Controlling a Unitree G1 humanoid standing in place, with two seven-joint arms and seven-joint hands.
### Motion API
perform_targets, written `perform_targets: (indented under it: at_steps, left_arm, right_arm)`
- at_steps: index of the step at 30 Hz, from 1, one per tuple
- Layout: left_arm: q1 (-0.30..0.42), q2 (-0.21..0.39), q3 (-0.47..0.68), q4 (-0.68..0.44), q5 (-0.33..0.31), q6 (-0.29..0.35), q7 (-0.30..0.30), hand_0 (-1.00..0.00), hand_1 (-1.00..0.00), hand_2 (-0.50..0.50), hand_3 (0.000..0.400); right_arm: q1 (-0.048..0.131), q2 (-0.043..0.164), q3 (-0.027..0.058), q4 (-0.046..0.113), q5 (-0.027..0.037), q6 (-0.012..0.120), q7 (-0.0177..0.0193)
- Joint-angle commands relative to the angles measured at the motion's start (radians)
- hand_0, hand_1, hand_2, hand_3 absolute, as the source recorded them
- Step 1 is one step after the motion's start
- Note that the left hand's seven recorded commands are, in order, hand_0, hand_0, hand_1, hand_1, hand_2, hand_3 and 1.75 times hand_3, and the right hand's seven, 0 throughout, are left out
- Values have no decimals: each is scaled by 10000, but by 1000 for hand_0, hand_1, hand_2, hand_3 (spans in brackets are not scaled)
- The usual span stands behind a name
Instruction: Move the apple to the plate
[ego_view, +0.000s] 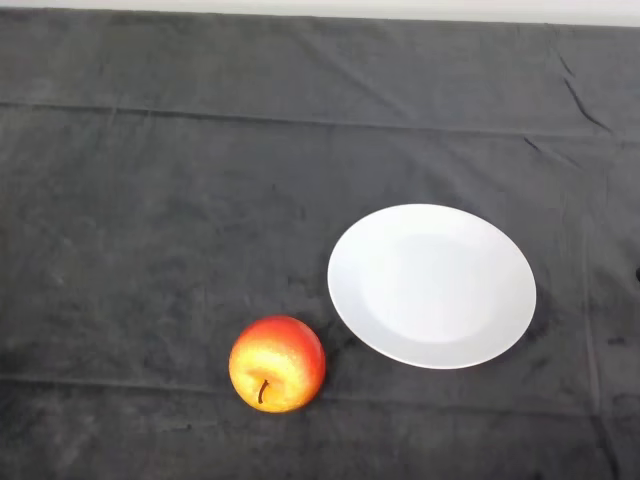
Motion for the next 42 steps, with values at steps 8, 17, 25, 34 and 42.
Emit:
perform_targets:
  at_steps: [8, 17, 25, 34, 42]
  left_arm:
    - [-490, 326, 23, -448, 476, -710, -10, 0, 0, 0, 0]
    - [-941, 377, -331, -862, 948, -635, -104, 0, 0, 0, 0]
    - [-917, 172, -911, -1999, 1547, -280, -95, 0, 0, 0, 0]
    - [-436, -144, -1715, -4075, 2468, 436, 90, 0, 0, 0, 0]
    - [-48, -594, -2487, -5787, 3311, 1189, 169, 0, 0, 0, 0]
  right_arm:
    - [97, -200, -256, -29, -109, 18, 4]
    - [97, -201, -255, -28, -108, 19, 5]
    - [100, -196, -255, -35, -107, 17, 1]
    - [111, -181, -254, -63, -104, 11, -15]
    - [128, -163, -253, -103, -101, 4, -40]
